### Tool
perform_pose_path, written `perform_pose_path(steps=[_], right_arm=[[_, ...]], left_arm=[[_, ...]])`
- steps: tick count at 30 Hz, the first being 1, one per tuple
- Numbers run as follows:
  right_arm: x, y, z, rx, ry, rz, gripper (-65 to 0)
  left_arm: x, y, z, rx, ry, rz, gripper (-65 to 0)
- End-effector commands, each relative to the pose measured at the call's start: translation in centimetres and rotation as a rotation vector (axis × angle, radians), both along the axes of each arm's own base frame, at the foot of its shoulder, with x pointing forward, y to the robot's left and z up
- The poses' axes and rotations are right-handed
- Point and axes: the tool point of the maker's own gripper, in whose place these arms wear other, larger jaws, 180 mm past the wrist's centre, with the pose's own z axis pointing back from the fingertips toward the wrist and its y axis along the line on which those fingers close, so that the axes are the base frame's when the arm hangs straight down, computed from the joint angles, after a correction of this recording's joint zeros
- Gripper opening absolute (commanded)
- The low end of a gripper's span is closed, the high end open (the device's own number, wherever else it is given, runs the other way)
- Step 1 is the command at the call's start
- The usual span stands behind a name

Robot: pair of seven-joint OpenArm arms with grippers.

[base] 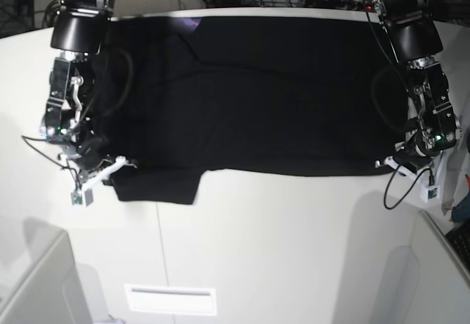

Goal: Fold the T-shirt properly
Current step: 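Fold the hem up over the shoulders with both grippers and release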

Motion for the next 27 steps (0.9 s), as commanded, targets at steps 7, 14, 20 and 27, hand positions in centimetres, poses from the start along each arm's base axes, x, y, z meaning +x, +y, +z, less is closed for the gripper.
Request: perform_pose_path(steps=[7, 14, 20, 27], right_arm=[[-2.7, -0.4, 3.4, -0.004, -0.102, -0.037, -65.0], [-7.3, -0.4, 4.7, -0.012, -0.091, -0.074, -65.0], [-11.5, -0.4, 3.2, 0.015, -0.019, -0.12, -65.0], [-14.8, -1.9, 3.1, 0.156, -0.037, -0.162, -65.0]], left_arm=[[-2.6, 1.0, 1.4, 0.093, -0.017, -0.076, -65.0], [-6.1, 2.2, 2.5, 0.162, 0.003, -0.104, -65.0], [-9.1, 1.9, 2.4, 0.148, 0.083, -0.159, -65.0], [-12.3, 1.3, 2.1, 0.2, 0.145, -0.228, -65.0]])
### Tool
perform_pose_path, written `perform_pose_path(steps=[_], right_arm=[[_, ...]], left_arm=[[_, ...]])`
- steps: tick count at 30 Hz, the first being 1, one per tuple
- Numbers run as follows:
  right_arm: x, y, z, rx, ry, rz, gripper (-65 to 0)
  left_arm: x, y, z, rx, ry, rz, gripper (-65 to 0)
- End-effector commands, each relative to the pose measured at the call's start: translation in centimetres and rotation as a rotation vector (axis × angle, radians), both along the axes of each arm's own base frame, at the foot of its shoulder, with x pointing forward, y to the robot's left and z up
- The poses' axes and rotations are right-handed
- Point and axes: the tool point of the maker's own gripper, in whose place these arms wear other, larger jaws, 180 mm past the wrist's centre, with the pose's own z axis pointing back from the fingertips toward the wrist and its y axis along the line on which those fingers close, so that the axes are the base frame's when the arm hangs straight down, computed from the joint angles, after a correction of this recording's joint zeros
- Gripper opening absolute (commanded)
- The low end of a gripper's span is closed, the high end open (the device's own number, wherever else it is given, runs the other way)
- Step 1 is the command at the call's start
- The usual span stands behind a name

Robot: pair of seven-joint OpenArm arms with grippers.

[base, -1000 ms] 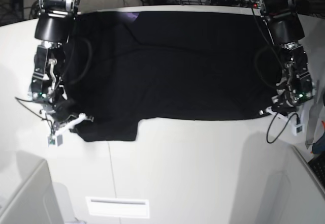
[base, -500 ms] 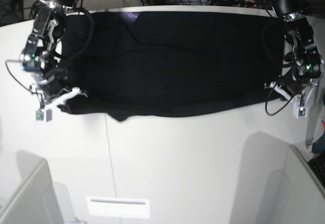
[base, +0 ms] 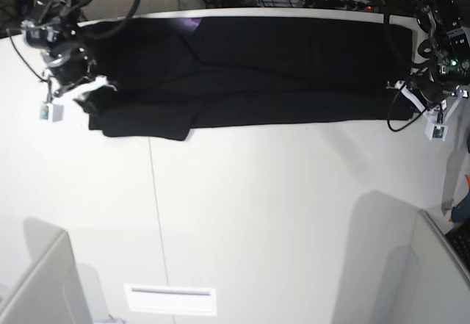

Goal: Fold the T-shirt properly
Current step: 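Fold the hem up over the shoulders with both grippers and release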

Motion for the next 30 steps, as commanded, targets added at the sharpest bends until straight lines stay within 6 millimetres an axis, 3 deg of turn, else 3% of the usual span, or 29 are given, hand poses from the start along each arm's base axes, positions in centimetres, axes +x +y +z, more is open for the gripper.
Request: perform_pose_path(steps=[1, 4, 10, 14, 20, 30], right_arm=[[-0.1, -0.3, 1.1, 0.008, -0.043, -0.007, -65.0], [-1.7, -0.9, 1.0, 0.056, -0.035, -0.02, -65.0], [-4.0, 0.6, 1.6, 0.224, -0.05, 0.019, -65.0], [-4.4, 0.0, 1.6, 0.212, -0.044, 0.012, -65.0], [-5.9, 0.1, 0.1, 0.194, 0.023, 0.01, -65.0], [-7.3, 0.0, -1.7, 0.157, 0.112, -0.007, -65.0]], left_arm=[[0.0, 0.7, 1.1, 0.039, -0.015, -0.028, -65.0], [-1.1, 0.7, 0.8, 0.055, 0.015, -0.052, -65.0], [-2.9, 1.6, 0.4, 0.069, 0.053, -0.037, -65.0], [-3.9, 1.3, 0.7, 0.089, 0.065, -0.057, -65.0], [-5.6, 0.9, -0.3, 0.081, 0.114, -0.062, -65.0], [-6.0, 1.2, -0.2, 0.096, 0.125, -0.066, -65.0]])
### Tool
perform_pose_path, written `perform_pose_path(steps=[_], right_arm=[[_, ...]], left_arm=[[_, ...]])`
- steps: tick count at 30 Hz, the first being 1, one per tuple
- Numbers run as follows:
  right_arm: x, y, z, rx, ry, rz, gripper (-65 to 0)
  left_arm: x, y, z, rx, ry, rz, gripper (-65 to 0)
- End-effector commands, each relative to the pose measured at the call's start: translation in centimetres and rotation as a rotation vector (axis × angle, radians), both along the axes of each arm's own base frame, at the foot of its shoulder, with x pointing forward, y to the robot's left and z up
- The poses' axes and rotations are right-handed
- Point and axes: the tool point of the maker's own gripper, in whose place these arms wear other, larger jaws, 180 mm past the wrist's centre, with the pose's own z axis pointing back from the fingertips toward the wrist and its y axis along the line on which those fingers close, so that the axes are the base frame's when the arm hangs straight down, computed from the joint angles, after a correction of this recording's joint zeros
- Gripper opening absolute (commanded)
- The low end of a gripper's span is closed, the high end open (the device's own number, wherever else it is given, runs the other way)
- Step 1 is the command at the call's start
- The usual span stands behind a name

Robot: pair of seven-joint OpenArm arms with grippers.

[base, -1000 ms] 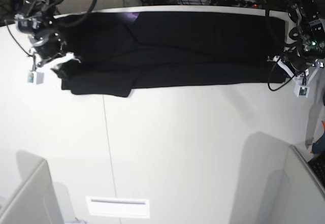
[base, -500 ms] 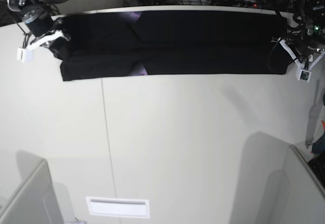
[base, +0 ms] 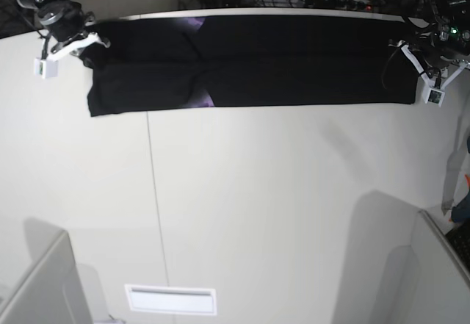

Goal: Fold the T-shirt properly
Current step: 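Fold the hem up over the shoulders with both grippers and release, then grasp the folded strip's ends with both grippers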

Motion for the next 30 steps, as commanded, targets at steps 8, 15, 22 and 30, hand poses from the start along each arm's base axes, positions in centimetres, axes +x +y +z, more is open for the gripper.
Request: perform_pose_path(steps=[8, 15, 22, 30], right_arm=[[0.6, -0.4, 1.0, -0.008, -0.045, -0.004, -41.7], [1.3, 2.4, 1.5, -0.014, -0.116, 0.156, -49.2], [2.1, 4.8, -0.3, 0.059, -0.097, 0.22, -65.0], [2.2, 3.5, -7.1, 0.045, 0.082, 0.181, -65.0]], left_arm=[[-0.2, 0.6, 0.7, 0.026, -0.006, -0.009, -19.9], [-0.1, 1.4, 2.9, 0.01, -0.097, 0.042, -27.6], [-0.5, 0.0, 1.1, -0.113, -0.085, 0.049, -65.0], [-1.7, -0.4, -4.6, -0.052, 0.095, 0.083, -65.0]])
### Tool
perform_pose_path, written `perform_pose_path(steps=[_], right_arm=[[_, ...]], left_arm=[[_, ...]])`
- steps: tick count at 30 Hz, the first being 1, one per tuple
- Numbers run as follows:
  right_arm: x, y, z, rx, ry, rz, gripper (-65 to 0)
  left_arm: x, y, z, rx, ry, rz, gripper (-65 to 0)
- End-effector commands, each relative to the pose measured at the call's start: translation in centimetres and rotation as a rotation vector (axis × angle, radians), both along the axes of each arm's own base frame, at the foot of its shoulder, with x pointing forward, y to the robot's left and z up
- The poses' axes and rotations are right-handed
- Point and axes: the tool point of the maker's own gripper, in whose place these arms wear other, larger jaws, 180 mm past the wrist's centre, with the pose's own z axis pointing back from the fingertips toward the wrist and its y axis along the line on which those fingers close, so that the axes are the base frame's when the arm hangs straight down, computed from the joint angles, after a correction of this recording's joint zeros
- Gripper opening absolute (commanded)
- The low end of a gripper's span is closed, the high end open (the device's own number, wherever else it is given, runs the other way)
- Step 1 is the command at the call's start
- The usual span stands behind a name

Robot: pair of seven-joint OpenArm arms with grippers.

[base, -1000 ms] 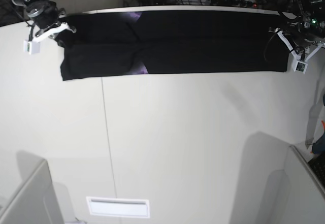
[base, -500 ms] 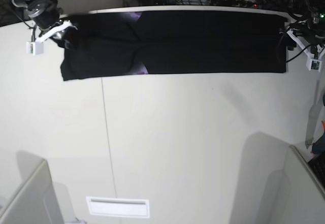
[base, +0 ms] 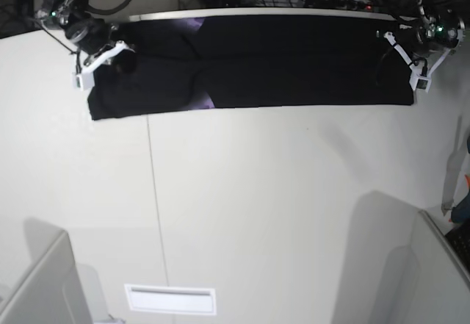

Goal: Fold the T-shirt properly
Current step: 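Grasp the folded strip's ends with both grippers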

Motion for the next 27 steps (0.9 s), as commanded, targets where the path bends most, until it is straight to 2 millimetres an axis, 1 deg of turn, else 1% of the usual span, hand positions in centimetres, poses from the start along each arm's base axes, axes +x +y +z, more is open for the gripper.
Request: perform_pose_path(steps=[1, 3, 5, 8, 10, 13, 16, 19, 21, 23, 26, 27], right_arm=[[0.1, -0.7, -0.6, -0.029, 0.022, -0.006, -65.0], [1.0, -1.0, -1.0, -0.039, 0.013, -0.018, -65.0], [2.1, -1.2, -1.1, -0.045, -0.007, -0.029, -65.0], [4.5, -1.4, -1.1, -0.047, -0.028, -0.033, -65.0], [6.3, -1.8, -1.2, -0.056, -0.026, -0.062, -65.0], [8.6, -2.6, -1.0, -0.051, -0.028, -0.128, -65.0], [10.6, -3.6, -0.1, -0.046, -0.052, -0.176, -65.0], [11.6, -4.0, 0.8, -0.046, -0.073, -0.185, -65.0], [11.8, -3.8, 1.5, -0.049, -0.073, -0.162, -65.0], [12.1, -3.5, 2.9, -0.065, -0.103, -0.143, -65.0], [12.8, -2.2, 5.0, -0.063, -0.16, -0.135, -65.0], [12.9, -2.1, 5.8, -0.073, -0.176, -0.129, -65.0]], left_arm=[[0.7, 0.6, 0.0, 0.026, -0.003, -0.003, -65.0], [1.3, 0.9, -1.2, 0.04, 0.027, 0.004, -65.0], [2.6, 0.8, -1.8, 0.035, 0.031, 0.004, -65.0], [5.8, -0.2, -2.1, 0.01, -0.016, -0.016, -65.0], [8.5, -1.1, -2.0, -0.016, -0.05, -0.021, -65.0], [12.0, -1.3, -1.0, -0.035, -0.104, -0.015, -65.0], [14.5, -1.0, 0.1, -0.04, -0.147, -0.008, -65.0], [15.8, -1.0, 1.0, -0.04, -0.177, -0.007, -65.0], [16.1, -0.9, 1.7, -0.038, -0.193, -0.008, -65.0], [16.5, -0.9, 2.9, -0.024, -0.217, -0.016, -65.0], [17.4, -1.0, 5.2, 0.007, -0.283, -0.037, -65.0], [17.4, -0.6, 6.1, 0.018, -0.31, -0.029, -65.0]])
